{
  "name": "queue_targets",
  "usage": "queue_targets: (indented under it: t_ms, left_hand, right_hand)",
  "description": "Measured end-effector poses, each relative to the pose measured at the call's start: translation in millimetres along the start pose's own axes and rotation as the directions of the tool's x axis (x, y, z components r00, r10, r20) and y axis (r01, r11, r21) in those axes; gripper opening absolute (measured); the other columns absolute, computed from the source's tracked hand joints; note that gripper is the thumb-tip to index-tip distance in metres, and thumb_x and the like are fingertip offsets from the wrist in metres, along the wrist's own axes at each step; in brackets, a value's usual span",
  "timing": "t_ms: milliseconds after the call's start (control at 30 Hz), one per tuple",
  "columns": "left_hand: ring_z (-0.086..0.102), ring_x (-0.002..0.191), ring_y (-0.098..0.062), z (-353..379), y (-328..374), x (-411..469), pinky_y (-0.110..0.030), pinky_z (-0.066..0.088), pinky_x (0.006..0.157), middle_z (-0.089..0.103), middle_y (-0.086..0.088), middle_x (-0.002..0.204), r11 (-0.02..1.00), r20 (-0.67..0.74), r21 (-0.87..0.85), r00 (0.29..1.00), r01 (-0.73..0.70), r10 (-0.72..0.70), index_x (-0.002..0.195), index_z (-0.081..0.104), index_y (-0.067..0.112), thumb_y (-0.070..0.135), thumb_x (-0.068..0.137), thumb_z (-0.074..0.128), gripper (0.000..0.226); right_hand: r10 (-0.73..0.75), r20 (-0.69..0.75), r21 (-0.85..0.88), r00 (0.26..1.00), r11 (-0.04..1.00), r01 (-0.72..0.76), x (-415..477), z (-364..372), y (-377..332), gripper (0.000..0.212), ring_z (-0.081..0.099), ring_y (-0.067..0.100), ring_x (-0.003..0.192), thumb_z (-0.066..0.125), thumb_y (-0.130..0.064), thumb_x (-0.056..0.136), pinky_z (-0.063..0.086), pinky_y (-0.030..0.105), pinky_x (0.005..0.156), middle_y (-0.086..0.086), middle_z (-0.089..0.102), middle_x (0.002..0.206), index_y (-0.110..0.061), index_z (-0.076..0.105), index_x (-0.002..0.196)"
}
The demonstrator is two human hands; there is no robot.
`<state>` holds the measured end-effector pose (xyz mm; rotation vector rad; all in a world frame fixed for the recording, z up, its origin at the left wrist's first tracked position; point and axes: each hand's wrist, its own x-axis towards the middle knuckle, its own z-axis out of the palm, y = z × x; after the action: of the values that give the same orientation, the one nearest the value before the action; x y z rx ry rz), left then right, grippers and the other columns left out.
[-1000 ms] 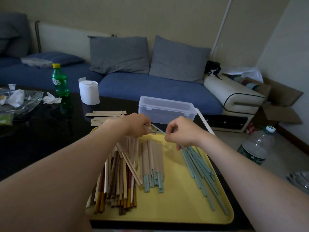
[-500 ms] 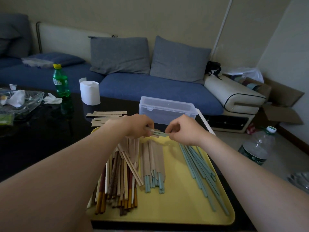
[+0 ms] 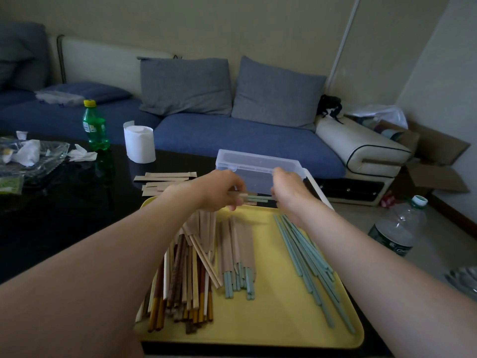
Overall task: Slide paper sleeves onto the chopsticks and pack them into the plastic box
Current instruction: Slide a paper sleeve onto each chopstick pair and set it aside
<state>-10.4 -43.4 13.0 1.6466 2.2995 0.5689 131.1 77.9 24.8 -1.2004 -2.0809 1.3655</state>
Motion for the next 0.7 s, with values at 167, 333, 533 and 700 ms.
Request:
queue_targets:
  t_ms: [167, 333, 533, 700]
  left_hand:
    - [0.063, 0.090, -0.007, -2, 10, -2, -0.027, 0.047, 0.082, 0.068, 0.011, 0.094, 0.998, 0.059, 0.056, 0.998, -0.031, 0.028, 0.098, 0.063, 0.036, 0.027, 0.101, 0.067, 0.010]
    - [0.071, 0.086, -0.013, -4, 9, -3, -0.029, 0.057, 0.082, 0.075, 0.000, 0.093, 0.999, 0.006, -0.033, 1.000, 0.015, -0.014, 0.116, 0.051, 0.026, 0.027, 0.089, 0.082, 0.042]
    - [0.066, 0.093, -0.012, -2, 11, -4, -0.028, 0.056, 0.082, 0.067, 0.005, 0.100, 1.000, -0.024, 0.019, 0.999, 0.023, -0.023, 0.124, 0.045, 0.030, 0.027, 0.076, 0.093, 0.068]
    - [0.055, 0.124, -0.025, -4, 1, -6, -0.054, 0.040, 0.111, 0.056, -0.001, 0.130, 0.929, -0.278, 0.295, 0.950, 0.224, -0.141, 0.132, 0.047, 0.029, 0.027, 0.085, 0.084, 0.060]
  right_hand:
    - [-0.062, 0.261, 0.051, 0.963, 0.997, 0.050, -11, 11, -4, 0.025, 0.051, 0.023, 0.116, 0.032, -0.043, 0.114, 0.036, 0.041, 0.105, -0.002, 0.055, 0.107, -0.029, 0.052, 0.111]
    - [-0.174, 0.290, -0.231, 0.941, 0.942, 0.245, -8, 3, 4, 0.032, 0.060, 0.022, 0.118, 0.064, -0.033, 0.096, 0.051, 0.042, 0.107, -0.004, 0.063, 0.113, -0.022, 0.065, 0.126]
    - [-0.214, 0.424, -0.334, 0.880, 0.866, 0.372, -16, -7, 3, 0.023, 0.076, 0.020, 0.102, 0.088, -0.022, 0.090, 0.061, 0.035, 0.090, 0.003, 0.080, 0.101, -0.021, 0.079, 0.111]
    - [0.073, 0.439, -0.561, 0.896, 0.801, 0.209, -16, -5, 1, 0.033, 0.077, 0.016, 0.083, 0.083, -0.007, 0.093, 0.056, 0.026, 0.064, 0.014, 0.081, 0.104, -0.009, 0.070, 0.123]
